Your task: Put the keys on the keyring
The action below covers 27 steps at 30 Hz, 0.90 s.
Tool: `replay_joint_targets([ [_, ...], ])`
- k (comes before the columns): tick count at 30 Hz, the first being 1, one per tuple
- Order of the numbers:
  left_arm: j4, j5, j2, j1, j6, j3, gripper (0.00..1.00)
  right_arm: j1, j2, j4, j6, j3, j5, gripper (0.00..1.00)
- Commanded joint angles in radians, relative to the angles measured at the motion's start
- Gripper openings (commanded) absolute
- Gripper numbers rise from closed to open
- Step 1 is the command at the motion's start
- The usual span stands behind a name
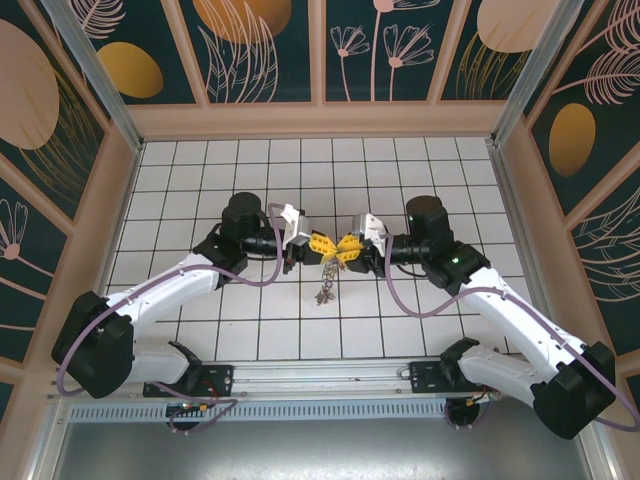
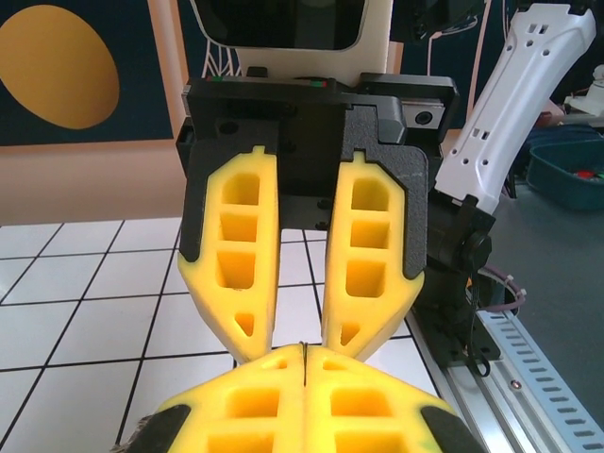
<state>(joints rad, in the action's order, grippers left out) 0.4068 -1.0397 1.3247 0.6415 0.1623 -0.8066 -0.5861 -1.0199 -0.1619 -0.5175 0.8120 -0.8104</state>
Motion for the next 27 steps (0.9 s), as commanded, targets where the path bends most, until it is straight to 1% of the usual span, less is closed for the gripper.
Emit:
replay_joint_targets([
  [1, 0.07, -0.029, -0.014, 0.005, -0.017, 0.0, 0.0, -0.006, 0.012, 0.019, -0.004, -0.023, -0.003, 0.31],
  [2, 0.072, -0.03, -0.016, 0.004, -0.017, -0.001, 0.0, -0.006, 0.011, 0.02, -0.002, -0.026, 0.001, 0.4],
  [4, 0.074, -0.03, -0.018, 0.004, -0.017, -0.004, 0.0, -0.004, 0.008, 0.017, 0.0, -0.03, 0.001, 0.39],
  [5, 0.072, -0.031, -0.019, 0.005, -0.015, -0.005, 0.0, -0.004, 0.005, 0.016, 0.0, -0.029, -0.004, 0.36],
  [7, 0.072, -0.031, -0.022, 0.004, -0.012, -0.003, 0.0, -0.004, 0.002, 0.016, 0.001, -0.025, -0.017, 0.21],
  [10, 0.069, -0.031, -0.02, 0.005, -0.012, -0.002, 0.0, -0.003, -0.006, 0.011, 0.0, -0.016, -0.041, 0.07],
  [13, 0.077, -0.029, -0.02, 0.005, -0.016, 0.004, 0.0, -0.005, -0.011, 0.017, 0.0, -0.01, -0.059, 0.0],
  [16, 0.056, -0.013, -0.019, 0.005, -0.013, 0.001, 0.0, -0.002, -0.012, 0.022, -0.002, -0.008, -0.048, 0.0],
  [18, -0.039, 0.004, -0.018, 0.004, 0.032, -0.022, 0.01, -0.002, -0.012, 0.006, -0.014, 0.0, -0.032, 0.0],
  [19, -0.118, 0.011, -0.018, 0.005, 0.083, -0.037, 0.06, -0.003, -0.011, -0.003, -0.018, 0.004, -0.026, 0.0],
  [22, -0.431, 0.048, -0.006, 0.005, 0.286, -0.113, 0.18, -0.001, -0.012, -0.044, -0.04, 0.024, -0.011, 0.0],
  [24, -0.57, 0.111, 0.011, 0.005, 0.365, -0.149, 0.18, -0.001, -0.015, -0.067, -0.05, 0.035, -0.008, 0.0],
  [27, -0.664, 0.181, 0.031, 0.004, 0.422, -0.16, 0.16, -0.001, -0.027, -0.098, -0.068, 0.053, -0.006, 0.0],
])
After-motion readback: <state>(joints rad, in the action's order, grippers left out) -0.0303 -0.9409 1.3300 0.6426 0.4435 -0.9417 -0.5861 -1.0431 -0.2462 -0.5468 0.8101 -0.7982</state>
